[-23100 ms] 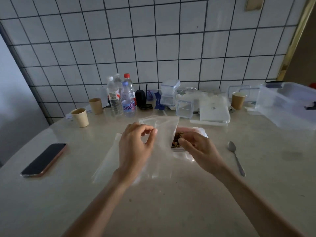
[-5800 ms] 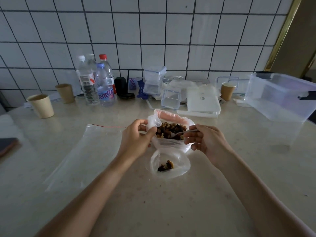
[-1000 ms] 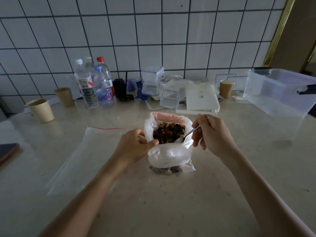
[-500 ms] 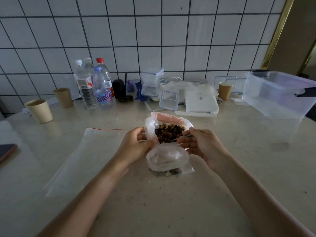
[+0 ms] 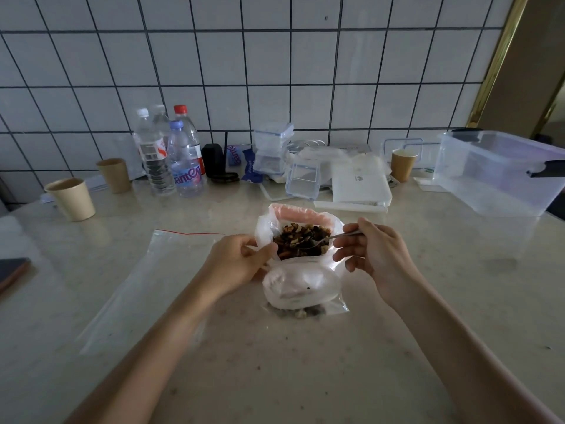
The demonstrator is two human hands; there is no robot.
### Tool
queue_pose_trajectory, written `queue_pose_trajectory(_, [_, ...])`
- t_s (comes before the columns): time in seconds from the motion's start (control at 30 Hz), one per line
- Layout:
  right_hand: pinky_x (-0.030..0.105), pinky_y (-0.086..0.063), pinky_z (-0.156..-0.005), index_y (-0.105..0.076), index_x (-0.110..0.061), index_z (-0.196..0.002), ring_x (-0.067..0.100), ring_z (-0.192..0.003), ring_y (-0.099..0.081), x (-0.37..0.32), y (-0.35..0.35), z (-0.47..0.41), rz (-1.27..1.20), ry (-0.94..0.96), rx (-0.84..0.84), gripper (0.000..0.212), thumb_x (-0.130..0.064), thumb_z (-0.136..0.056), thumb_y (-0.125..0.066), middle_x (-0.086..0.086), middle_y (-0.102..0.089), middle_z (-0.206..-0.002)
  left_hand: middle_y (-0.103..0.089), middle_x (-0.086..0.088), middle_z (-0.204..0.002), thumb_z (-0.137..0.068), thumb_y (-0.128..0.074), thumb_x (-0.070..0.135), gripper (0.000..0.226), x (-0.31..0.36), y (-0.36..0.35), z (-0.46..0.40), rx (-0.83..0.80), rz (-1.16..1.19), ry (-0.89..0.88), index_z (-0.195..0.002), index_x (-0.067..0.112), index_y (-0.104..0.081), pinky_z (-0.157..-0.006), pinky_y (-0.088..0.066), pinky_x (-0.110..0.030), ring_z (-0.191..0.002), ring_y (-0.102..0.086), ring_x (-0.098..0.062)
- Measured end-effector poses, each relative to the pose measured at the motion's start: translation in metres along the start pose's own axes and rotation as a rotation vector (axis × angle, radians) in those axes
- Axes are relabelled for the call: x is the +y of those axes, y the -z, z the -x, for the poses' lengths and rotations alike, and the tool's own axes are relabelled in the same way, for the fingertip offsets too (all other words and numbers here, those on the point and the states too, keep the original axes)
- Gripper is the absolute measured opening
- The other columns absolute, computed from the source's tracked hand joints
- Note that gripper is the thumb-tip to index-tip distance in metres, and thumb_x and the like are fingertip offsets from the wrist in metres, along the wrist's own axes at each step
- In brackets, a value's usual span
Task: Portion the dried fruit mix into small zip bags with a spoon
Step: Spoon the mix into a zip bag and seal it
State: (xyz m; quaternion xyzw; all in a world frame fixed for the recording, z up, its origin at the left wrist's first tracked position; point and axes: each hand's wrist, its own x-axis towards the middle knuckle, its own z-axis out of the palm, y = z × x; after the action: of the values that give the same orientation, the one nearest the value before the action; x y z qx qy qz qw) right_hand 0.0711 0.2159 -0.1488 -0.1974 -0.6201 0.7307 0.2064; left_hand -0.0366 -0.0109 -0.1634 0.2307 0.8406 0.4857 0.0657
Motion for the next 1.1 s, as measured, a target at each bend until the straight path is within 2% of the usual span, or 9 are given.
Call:
queue_pose_trajectory(0.1, [0.030,-0.044,-0.041,-0.064,0.000,-0.095,0.028,-0.054,-0.068,-0.005,0.000,0.002,-0.062,0.045,-0.007,0.034,-0.021,-0.110,-0.042,0.018,-0.072,-0.073,-0.077,0.009,-0.067,-0.093,-0.064,0.062,0.046,0.003,0.008,0.002,-0.011,-0.233,0.034,-0.080,0.018,-0.074,-0.068,-0.048,-0.022,-0.059,-0.071,0.001])
queue_pose_trajectory(0.17, [0.030,-0.044,-0.041,-0.065,0.000,-0.095,0.028,-0.054,-0.067,-0.009,0.002,0.004,-0.089,0.069,-0.017,0.034,-0.022,-0.110,-0.043,0.019,-0.072,-0.073,-0.076,0.007,-0.065,-0.092,-0.064,0.064,0.052,0.008,0.013,0.004,-0.019,-0.255,0.055,-0.075,0.015,-0.071,-0.062,-0.046,-0.018,-0.058,-0.071,-0.001])
queue_pose_trajectory(0.23, [0.031,-0.044,-0.041,-0.065,0.000,-0.094,0.029,-0.054,-0.066,-0.014,0.004,0.006,-0.115,0.085,-0.032,0.035,-0.023,-0.111,-0.043,0.019,-0.071,-0.072,-0.078,0.005,-0.070,-0.090,-0.065,0.064,0.051,0.016,0.020,0.009,-0.092,-0.181,0.076,-0.078,0.014,-0.070,-0.053,-0.044,-0.015,-0.061,-0.074,-0.007])
queue_pose_trajectory(0.4, [0.029,-0.039,-0.040,-0.065,-0.004,-0.085,0.030,-0.048,-0.061,-0.023,0.010,0.012,-0.141,0.092,-0.077,0.039,-0.027,-0.110,-0.045,0.017,-0.063,-0.062,-0.079,0.009,-0.081,-0.085,-0.069,0.064,0.045,0.031,0.024,0.023,-0.309,-0.177,0.063,-0.092,0.020,-0.075,-0.052,-0.047,-0.018,-0.073,-0.077,-0.008])
queue_pose_trajectory(0.6, [0.030,-0.036,-0.041,-0.059,-0.004,-0.079,0.030,-0.044,-0.056,-0.026,0.009,0.017,0.111,0.151,-0.163,0.044,-0.030,-0.111,-0.042,0.013,-0.052,-0.053,-0.079,0.005,-0.078,-0.095,-0.074,0.034,0.017,0.032,0.012,0.026,-0.310,-0.049,0.043,-0.101,0.018,-0.076,-0.052,-0.050,-0.020,-0.068,-0.076,-0.013])
queue_pose_trajectory(0.77, [0.025,-0.036,-0.041,-0.053,-0.008,-0.070,0.021,-0.038,-0.048,-0.024,0.005,0.021,0.403,0.481,-0.125,0.051,-0.031,-0.113,-0.038,0.001,-0.045,-0.043,-0.077,0.001,-0.080,-0.093,-0.077,0.033,0.016,0.031,0.015,0.023,-0.332,0.134,0.095,-0.097,0.018,-0.079,-0.051,-0.052,-0.022,-0.066,-0.075,-0.017])
queue_pose_trajectory(0.83, [0.020,-0.037,-0.045,-0.052,-0.010,-0.068,0.009,-0.038,-0.044,-0.022,0.005,0.023,0.473,0.633,-0.120,0.049,-0.027,-0.113,-0.040,-0.003,-0.046,-0.044,-0.078,0.002,-0.079,-0.094,-0.077,0.034,0.013,0.027,0.013,0.022,-0.302,0.030,0.071,-0.097,0.021,-0.078,-0.052,-0.050,-0.019,-0.064,-0.075,-0.014])
queue_pose_trajectory(0.93, [0.015,-0.036,-0.048,-0.053,-0.012,-0.068,0.010,-0.043,-0.049,-0.018,0.001,0.025,0.551,0.730,-0.151,0.047,-0.021,-0.112,-0.041,-0.010,-0.051,-0.049,-0.077,0.009,-0.072,-0.095,-0.074,0.034,0.010,0.021,0.006,0.020,-0.184,-0.297,-0.036,-0.087,0.027,-0.074,-0.059,-0.050,-0.018,-0.060,-0.073,-0.006])
queue_pose_trajectory(1.1, [0.023,-0.036,-0.044,-0.053,-0.010,-0.068,0.009,-0.037,-0.043,-0.016,0.001,0.021,0.460,0.681,-0.094,0.049,-0.025,-0.113,-0.040,0.000,-0.046,-0.044,-0.078,0.008,-0.073,-0.096,-0.073,0.036,0.012,0.017,0.005,0.018,-0.190,-0.337,-0.057,-0.087,0.028,-0.072,-0.072,-0.055,-0.027,-0.058,-0.072,-0.005])
